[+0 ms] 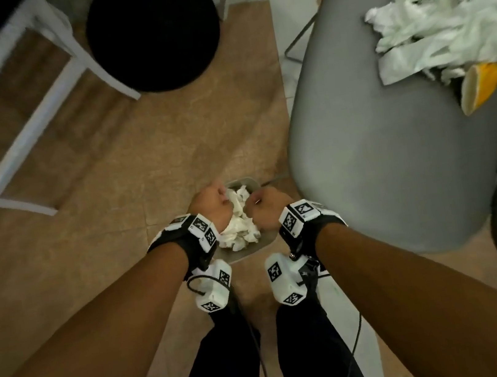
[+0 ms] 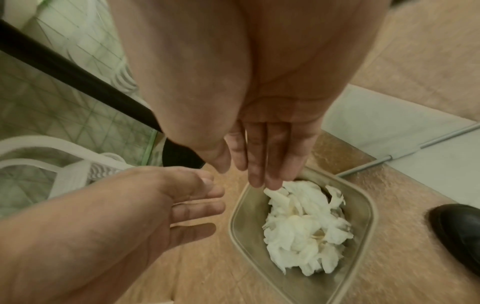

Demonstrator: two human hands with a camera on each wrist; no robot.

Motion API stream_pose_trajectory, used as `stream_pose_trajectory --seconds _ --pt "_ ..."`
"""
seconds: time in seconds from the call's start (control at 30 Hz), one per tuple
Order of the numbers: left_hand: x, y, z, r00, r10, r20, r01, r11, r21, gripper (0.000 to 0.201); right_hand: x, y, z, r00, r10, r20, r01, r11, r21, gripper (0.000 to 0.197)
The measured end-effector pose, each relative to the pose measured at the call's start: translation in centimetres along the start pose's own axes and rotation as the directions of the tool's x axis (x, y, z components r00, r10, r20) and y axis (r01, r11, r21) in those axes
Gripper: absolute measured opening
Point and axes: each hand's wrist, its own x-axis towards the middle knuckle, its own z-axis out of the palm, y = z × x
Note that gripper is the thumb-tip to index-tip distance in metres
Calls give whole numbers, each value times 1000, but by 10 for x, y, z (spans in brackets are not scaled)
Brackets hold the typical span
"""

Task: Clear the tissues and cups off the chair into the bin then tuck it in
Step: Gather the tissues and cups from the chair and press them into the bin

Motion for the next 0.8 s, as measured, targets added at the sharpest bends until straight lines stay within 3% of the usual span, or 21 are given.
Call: stream_pose_trajectory --seconds 0.23,0.33,0.43,0.63,0.73,0.8 --pt "-14 132 -23 963 267 -23 -253 934 251 24 -55 33 -100 987 -51 -152 69 991 113 23" --pt "3 192 -11 936 352 6 -339 899 276 25 -55 61 -150 980 -26 -196 62 982 178 14" --pt "17 250 20 891 455 4 -435 849 299 31 -52 102 -201 954 21 -299 47 975 219 18" --pt "33 353 82 787 613 72 -565 667 485 58 -32 183 -296 858 152 -491 3 954 300 23" --pt "42 385 102 769 626 130 -581 599 551 74 -28 207 -330 781 190 -595 2 952 306 18" --pt "52 397 113 788 595 155 -553 576 602 74 -26 217 -349 720 209 -662 29 944 329 9"
